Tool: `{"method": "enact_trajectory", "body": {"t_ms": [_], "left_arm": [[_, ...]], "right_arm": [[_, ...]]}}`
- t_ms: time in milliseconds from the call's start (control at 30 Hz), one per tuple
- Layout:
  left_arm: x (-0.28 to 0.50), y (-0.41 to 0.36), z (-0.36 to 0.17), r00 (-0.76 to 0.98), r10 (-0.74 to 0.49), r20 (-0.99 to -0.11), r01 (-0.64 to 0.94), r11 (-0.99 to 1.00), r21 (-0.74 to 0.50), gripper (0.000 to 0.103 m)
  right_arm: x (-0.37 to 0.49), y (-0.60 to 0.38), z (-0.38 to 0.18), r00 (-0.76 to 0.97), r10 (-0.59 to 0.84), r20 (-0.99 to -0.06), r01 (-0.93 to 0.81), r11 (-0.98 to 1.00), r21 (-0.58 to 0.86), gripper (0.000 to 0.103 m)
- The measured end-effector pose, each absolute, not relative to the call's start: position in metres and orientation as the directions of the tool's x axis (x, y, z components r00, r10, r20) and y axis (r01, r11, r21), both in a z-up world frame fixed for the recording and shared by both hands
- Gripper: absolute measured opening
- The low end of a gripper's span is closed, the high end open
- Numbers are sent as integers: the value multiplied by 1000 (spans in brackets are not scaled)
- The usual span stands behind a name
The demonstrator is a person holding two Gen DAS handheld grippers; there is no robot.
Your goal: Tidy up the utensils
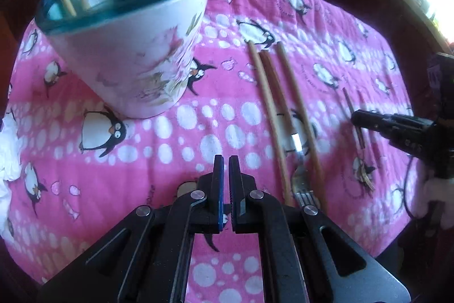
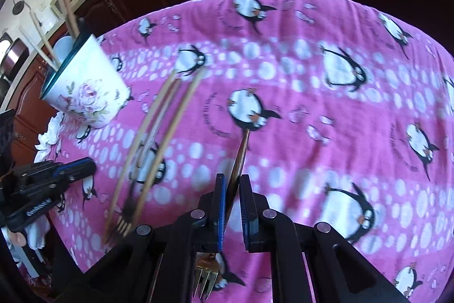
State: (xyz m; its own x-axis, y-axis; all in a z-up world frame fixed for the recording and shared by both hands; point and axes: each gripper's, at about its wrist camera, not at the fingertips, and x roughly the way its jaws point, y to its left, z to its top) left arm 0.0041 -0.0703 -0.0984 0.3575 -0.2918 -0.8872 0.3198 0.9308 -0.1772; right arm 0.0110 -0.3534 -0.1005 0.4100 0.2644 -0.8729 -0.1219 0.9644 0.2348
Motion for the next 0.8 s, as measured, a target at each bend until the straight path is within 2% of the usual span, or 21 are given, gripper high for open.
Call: {"method": "enact_trajectory", "body": {"t_ms": [67, 200, 267, 367, 433, 600, 800], "left_arm": [[7, -74, -95, 354, -318, -880, 318, 925, -206, 4], [12, -95, -94, 333, -362, -870, 345, 906, -245, 19], [14, -106, -96, 320, -368, -873, 357, 900, -248, 19], [20, -119, -107, 311, -306, -900, 351, 917, -190, 19], [23, -119, -114, 295, -303, -906, 340, 920, -197, 18], [20, -113, -112, 324, -303, -896, 333, 923, -191, 1], [11, -65, -107, 348, -238, -907, 295, 946, -135, 0]], "right_arm": [[10, -358, -102, 408, 253, -877, -108, 967, 229, 8], [7, -366, -104, 405, 286, -868, -79, 957, 278, 8], [5, -368, -104, 407, 290, -866, -69, 955, 288, 8], [4, -371, -102, 415, 298, -860, -60, 952, 301, 8], [4, -371, -100, 419, 301, -857, -54, 950, 307, 8], [5, -375, -95, 426, 326, -844, -42, 939, 341, 8], [7, -372, -92, 431, 330, -840, -55, 939, 341, 8]]}}
